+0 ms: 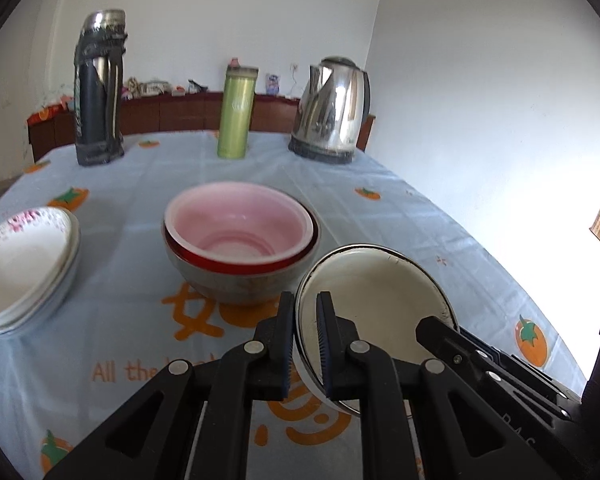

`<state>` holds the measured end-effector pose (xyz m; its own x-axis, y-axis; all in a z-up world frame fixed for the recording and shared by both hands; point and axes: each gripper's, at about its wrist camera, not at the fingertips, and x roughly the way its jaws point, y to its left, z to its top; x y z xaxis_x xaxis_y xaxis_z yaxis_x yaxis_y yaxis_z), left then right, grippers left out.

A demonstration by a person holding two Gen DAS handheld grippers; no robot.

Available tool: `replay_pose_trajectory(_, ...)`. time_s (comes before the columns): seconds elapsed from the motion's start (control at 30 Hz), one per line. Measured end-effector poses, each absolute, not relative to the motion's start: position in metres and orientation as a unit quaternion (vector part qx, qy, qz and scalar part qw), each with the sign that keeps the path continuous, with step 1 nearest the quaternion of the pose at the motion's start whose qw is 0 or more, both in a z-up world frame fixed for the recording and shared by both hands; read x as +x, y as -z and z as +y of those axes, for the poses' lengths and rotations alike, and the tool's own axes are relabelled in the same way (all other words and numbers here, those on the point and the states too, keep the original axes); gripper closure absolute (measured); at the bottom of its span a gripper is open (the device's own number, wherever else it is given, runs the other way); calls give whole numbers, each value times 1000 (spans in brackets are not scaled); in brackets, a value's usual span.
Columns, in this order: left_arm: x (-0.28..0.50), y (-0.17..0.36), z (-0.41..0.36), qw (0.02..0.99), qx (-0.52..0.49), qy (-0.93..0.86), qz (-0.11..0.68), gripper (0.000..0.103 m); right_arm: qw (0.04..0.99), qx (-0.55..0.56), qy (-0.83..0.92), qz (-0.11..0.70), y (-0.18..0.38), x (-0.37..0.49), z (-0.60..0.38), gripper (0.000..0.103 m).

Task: Organize plates and bowls
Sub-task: 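Lift the white enamel bowl with both tools and lower it into the steel bowl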

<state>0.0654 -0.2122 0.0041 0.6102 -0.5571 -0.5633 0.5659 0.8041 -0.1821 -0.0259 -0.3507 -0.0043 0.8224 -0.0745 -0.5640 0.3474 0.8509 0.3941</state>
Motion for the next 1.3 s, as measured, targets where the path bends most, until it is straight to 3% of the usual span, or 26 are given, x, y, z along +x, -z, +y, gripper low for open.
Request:
replay_pose_trajectory(0.77,107,-69,-164,929,-57,271,244,91,954,209,61,204,-78,31,-314,88)
replay_pose_trajectory(1.3,161,-43,-179,929,-52,244,274,91,939,242,68,237,-40,85,-323,88)
